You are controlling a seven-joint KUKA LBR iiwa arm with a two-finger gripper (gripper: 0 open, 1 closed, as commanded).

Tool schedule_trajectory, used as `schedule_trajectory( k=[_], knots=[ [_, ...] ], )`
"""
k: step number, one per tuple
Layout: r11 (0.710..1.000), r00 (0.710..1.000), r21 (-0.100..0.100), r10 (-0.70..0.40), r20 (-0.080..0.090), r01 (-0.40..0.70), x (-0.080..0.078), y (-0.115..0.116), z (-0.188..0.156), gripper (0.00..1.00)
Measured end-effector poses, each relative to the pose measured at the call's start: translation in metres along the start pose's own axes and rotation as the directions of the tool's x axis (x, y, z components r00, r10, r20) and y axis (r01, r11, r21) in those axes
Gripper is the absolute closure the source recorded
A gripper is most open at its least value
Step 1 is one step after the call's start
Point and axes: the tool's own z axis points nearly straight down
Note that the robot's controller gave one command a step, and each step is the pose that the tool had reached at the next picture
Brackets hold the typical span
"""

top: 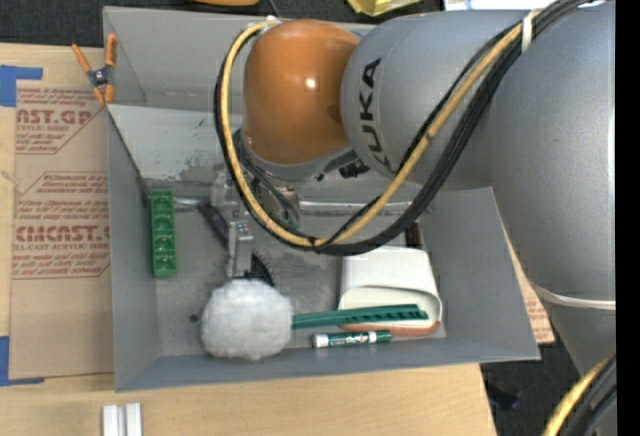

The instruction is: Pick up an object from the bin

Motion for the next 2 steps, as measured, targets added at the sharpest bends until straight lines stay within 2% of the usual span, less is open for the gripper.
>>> schedule_trajectory(
  k=[1, 2],
  knots=[
    [0.977, 0.977, 0.000, 0.214, 0.002, -0.214, 0.060, -0.023, 0.088, 0.00],
    [0.999, 0.999, -0.006, -0.037, 0.011, 0.037, 0.077, -0.084, 0.104, 1.00]
  ],
)
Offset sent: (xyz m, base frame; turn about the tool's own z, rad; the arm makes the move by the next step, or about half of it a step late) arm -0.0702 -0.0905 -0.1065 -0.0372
